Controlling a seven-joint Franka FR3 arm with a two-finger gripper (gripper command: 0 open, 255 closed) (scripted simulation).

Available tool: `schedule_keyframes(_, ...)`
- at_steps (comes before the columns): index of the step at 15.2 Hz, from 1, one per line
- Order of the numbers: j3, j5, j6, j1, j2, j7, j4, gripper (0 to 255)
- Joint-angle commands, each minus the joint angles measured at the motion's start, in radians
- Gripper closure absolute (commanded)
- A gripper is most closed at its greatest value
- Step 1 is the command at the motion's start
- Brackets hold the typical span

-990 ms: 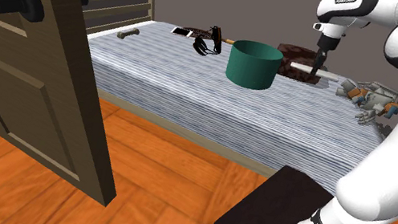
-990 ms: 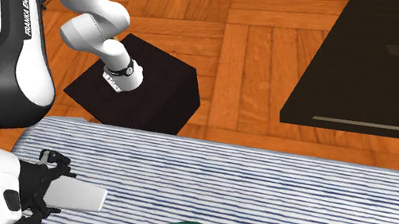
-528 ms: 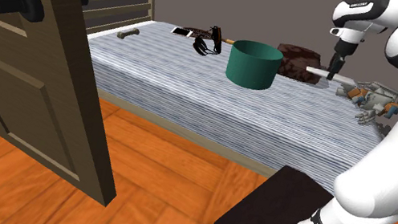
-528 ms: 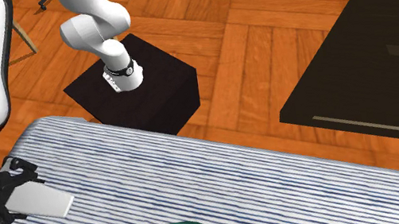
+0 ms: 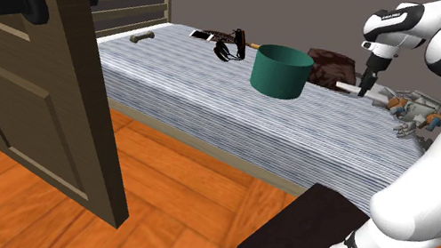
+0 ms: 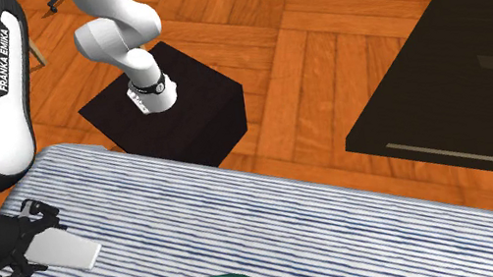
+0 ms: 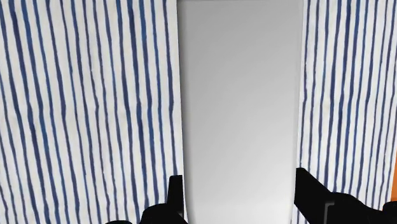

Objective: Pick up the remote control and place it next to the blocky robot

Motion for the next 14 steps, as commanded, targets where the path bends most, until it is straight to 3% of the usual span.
schedule_keyframes(1, 0.0, 0.004, 0.028, -0.001, 0.006, -0.003, -0.022, 255)
schedule_keyframes(14, 0.008, 0.039, 0.189, -0.007, 0.059, -0.026, -0.138, 255)
